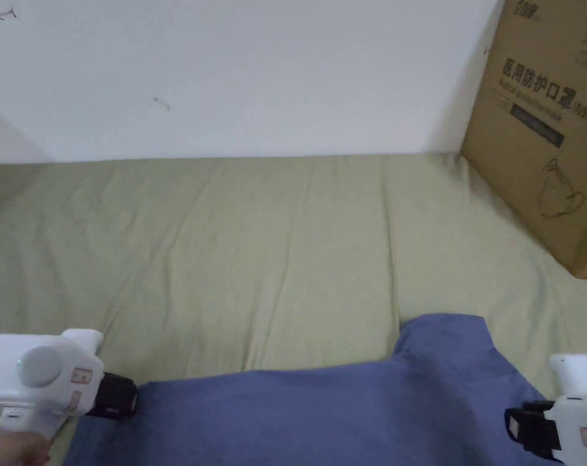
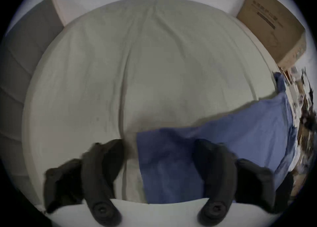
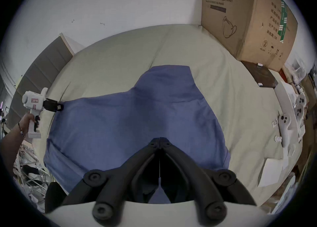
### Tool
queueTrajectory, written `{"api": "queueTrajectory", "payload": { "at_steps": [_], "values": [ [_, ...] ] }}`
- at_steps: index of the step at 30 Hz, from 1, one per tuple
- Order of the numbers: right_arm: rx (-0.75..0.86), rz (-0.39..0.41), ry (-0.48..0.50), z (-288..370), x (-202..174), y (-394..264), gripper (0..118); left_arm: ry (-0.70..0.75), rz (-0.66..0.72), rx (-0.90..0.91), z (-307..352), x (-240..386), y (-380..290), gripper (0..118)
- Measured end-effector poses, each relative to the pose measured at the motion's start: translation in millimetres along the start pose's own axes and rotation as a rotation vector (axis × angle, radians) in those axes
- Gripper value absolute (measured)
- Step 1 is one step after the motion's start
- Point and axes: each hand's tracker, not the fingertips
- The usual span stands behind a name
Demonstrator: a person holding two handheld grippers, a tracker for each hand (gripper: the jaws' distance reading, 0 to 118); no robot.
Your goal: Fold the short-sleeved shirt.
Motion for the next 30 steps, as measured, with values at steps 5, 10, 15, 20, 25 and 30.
{"api": "queueTrajectory", "payload": {
  "at_steps": [5, 10, 15, 20, 25, 30],
  "values": [
    [-0.004, -0.044, -0.011, -37.1, 25.8, 55.0, 4, -0.087, 0.028, 0.094, 55.6, 6.3, -4.6, 2],
    [-0.117, -0.157, -0.043, -101.4, 49.8, 113.6, 107, -0.122, 0.041, 0.111, 93.8, 14.1, -12.4, 2],
    [-0.201, -0.222, -0.129, -152.0, 61.9, 121.0, 112, -0.108, 0.046, 0.126, 107.2, 12.2, -11.7, 2],
    [-0.186, 0.022, -0.131, -137.8, 28.2, 109.2, 30, -0.142, 0.078, 0.119, 108.9, 8.6, -12.3, 2],
    [-0.083, -0.016, -0.072, -93.1, 39.2, 105.4, 1, -0.143, 0.090, 0.148, 117.8, 7.1, -17.8, 2],
    [0.044, -0.151, 0.028, -0.6, 58.2, 81.3, 1, -0.185, 0.121, 0.223, 142.5, 4.0, -34.6, 2]
  ]
}}
